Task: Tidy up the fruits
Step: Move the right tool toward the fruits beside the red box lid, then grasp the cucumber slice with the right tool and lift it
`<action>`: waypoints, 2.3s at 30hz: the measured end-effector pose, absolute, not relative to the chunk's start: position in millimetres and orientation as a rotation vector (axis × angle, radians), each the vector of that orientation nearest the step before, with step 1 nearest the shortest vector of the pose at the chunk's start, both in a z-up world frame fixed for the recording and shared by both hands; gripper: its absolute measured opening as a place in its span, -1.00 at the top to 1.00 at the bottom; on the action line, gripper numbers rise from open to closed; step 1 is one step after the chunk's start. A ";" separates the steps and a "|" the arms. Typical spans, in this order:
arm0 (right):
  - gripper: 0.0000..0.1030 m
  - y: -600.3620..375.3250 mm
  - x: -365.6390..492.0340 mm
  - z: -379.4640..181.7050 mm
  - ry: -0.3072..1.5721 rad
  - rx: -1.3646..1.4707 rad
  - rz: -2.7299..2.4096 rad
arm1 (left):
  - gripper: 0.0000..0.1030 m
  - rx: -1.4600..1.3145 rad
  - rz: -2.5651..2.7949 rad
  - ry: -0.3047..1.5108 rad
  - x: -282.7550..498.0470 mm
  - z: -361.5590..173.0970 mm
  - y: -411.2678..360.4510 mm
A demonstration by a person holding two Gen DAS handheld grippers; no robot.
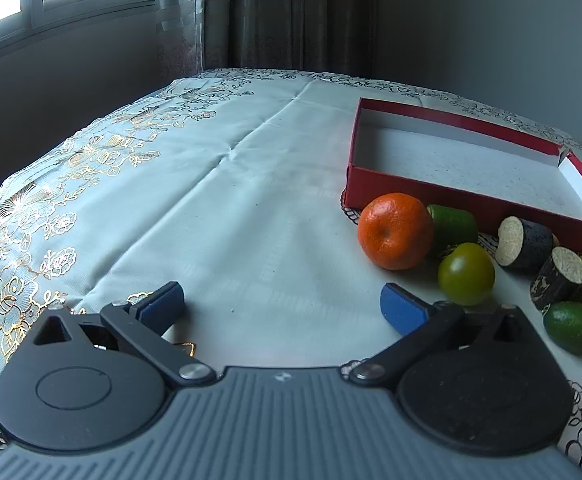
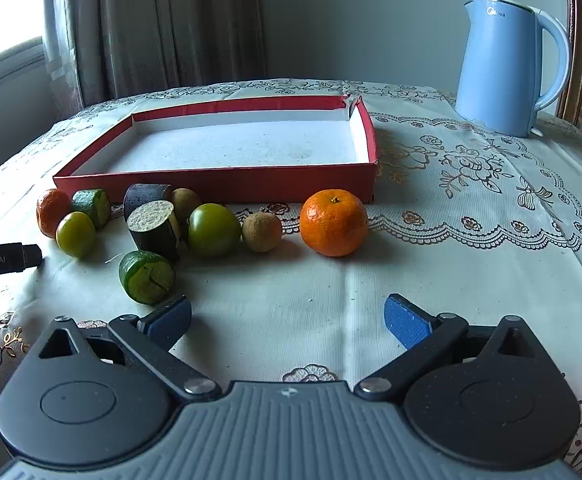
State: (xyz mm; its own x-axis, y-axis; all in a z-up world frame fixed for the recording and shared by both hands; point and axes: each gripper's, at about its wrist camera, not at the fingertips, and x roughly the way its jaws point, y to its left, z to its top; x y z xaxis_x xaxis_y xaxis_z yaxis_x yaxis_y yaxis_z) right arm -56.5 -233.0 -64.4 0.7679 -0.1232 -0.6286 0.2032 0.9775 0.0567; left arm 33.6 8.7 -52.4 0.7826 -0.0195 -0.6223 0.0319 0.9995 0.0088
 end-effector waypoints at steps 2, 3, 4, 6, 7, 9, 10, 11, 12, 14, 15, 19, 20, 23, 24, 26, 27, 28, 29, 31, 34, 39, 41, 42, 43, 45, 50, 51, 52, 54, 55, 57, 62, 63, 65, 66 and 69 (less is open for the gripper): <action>-1.00 -234.0 -56.6 -64.3 0.673 0.130 -0.176 | -1.00 0.019 -0.028 0.671 33.5 -52.3 9.0; -1.00 -234.1 -56.6 -63.9 0.673 0.130 -0.176 | -1.00 0.019 -0.028 0.671 33.4 -52.3 9.1; -1.00 -234.3 -56.7 -63.7 0.674 0.128 -0.175 | -1.00 0.019 -0.028 0.671 33.5 -52.2 9.1; -1.00 -234.8 -57.4 -63.4 0.673 0.130 -0.173 | -1.00 0.019 -0.028 0.671 33.6 -52.1 9.2; -1.00 -235.0 -56.8 -63.3 0.671 0.132 -0.172 | -1.00 0.019 -0.028 0.671 33.5 -52.2 9.2; -1.00 -235.5 -57.7 -62.8 0.667 0.135 -0.169 | -1.00 0.019 -0.028 0.671 33.5 -52.2 9.3; -1.00 -235.7 -57.9 -62.6 0.665 0.137 -0.167 | -1.00 0.019 -0.029 0.671 33.5 -52.1 9.3; -1.00 -235.3 -57.8 -62.5 0.663 0.137 -0.165 | -1.00 0.019 -0.029 0.671 33.5 -52.1 9.4; -1.00 -235.6 -58.0 -62.3 0.662 0.138 -0.162 | -1.00 0.019 -0.029 0.671 33.5 -52.1 9.4; -1.00 -235.1 -58.2 -62.3 0.660 0.136 -0.156 | -1.00 0.019 -0.029 0.671 33.5 -52.1 9.4; -1.00 -234.6 -58.1 -62.2 0.659 0.133 -0.154 | -1.00 0.018 -0.029 0.671 33.5 -52.1 9.4; -1.00 -229.1 -58.3 -61.5 0.652 0.109 -0.125 | -1.00 0.019 -0.029 0.671 33.5 -52.2 9.2; -1.00 -227.4 -58.5 -61.2 0.649 0.099 -0.117 | -1.00 0.018 -0.029 0.671 33.5 -52.1 9.4; -1.00 -220.7 -60.0 -59.7 0.632 0.061 -0.101 | -1.00 0.019 -0.028 0.671 33.5 -52.2 9.2; -1.00 -218.3 -60.9 -59.0 0.623 0.047 -0.093 | -1.00 0.019 -0.028 0.672 33.5 -52.2 9.2; -0.99 -213.6 -63.2 -58.0 0.605 0.025 -0.078 | -1.00 0.018 -0.029 0.671 33.5 -52.1 9.5; -0.99 -212.1 -63.8 -57.5 0.601 0.020 -0.070 | -1.00 0.018 -0.029 0.671 33.5 -52.2 9.4; -0.99 -210.7 -64.5 -57.2 0.596 0.020 -0.060 | -1.00 0.018 -0.029 0.671 33.5 -52.2 9.4; -0.99 -209.9 -65.1 -56.8 0.590 0.022 -0.049 | -1.00 0.019 -0.029 0.671 33.5 -52.1 9.5; -0.99 -208.6 -65.1 -56.1 0.586 0.029 -0.036 | -1.00 0.018 -0.029 0.671 33.5 -52.1 9.5; -0.99 -205.7 -64.7 -56.0 0.587 0.023 -0.024 | -1.00 0.019 -0.029 0.671 33.5 -52.1 9.6; -0.99 -204.1 -65.1 -55.3 0.578 0.025 -0.015 | -1.00 0.018 -0.029 0.671 33.4 -52.0 9.8; -0.99 -204.1 -66.1 -55.2 0.572 0.028 -0.012 | -1.00 0.018 -0.029 0.671 33.4 -52.0 9.8; -0.99 -204.2 -66.8 -54.9 0.568 0.029 -0.009 | -1.00 0.018 -0.029 0.671 33.4 -52.0 9.9; -0.99 -204.0 -67.6 -54.5 0.560 0.030 -0.005 | -1.00 0.018 -0.029 0.671 33.4 -52.0 9.9; -0.99 -204.2 -69.4 -53.8 0.546 0.038 0.010 | -1.00 0.019 -0.029 0.671 33.4 -52.0 9.9; -0.41 -198.1 -65.6 -54.8 0.567 0.038 0.035 | -1.00 0.018 -0.029 0.671 33.4 -52.0 10.0; -0.34 -197.4 -63.8 -55.9 0.577 0.041 0.039 | -1.00 0.018 -0.029 0.671 33.4 -51.9 10.0; -0.34 -196.4 -61.7 -56.7 0.587 0.041 0.042 | -1.00 0.017 -0.029 0.671 33.5 -51.9 10.0; -0.34 -193.4 -59.6 -56.7 0.590 0.036 0.056 | -1.00 0.017 -0.030 0.671 34.4 -52.3 8.8; -0.34 -191.7 -59.3 -55.9 0.584 0.034 0.067 | -1.00 0.017 -0.030 0.671 34.6 -52.0 8.6; -0.33 -187.2 -58.9 -54.4 0.572 0.024 0.092 | -1.00 0.016 -0.031 0.671 34.8 -52.1 8.2; -0.08 -181.0 -46.7 -55.2 0.595 0.006 0.118 | -1.00 0.015 -0.032 0.671 35.1 -52.3 7.5; -0.08 -180.0 -44.3 -55.4 0.597 -0.001 0.116 | -1.00 0.015 -0.031 0.671 35.1 -52.3 7.3; -0.08 -178.4 -39.6 -55.8 0.603 -0.015 0.112 | -1.00 0.015 -0.031 0.671 35.0 -52.2 7.8; -0.07 -177.8 -37.7 -55.8 0.604 -0.018 0.111 | -1.00 0.015 -0.031 0.671 35.1 -52.3 7.4; 0.12 -177.0 -34.4 -56.5 0.607 -0.023 0.118 | -1.00 0.014 -0.031 0.671 35.0 -52.2 7.8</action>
State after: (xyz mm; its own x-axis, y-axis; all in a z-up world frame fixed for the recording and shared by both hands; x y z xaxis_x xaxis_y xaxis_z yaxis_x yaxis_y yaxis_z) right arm -34.4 -177.0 -56.5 0.8146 0.1034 -0.5707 -0.1171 0.9930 0.0128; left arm 35.0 7.8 -52.2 0.7826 -0.0245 -0.6221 0.0338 0.9994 0.0032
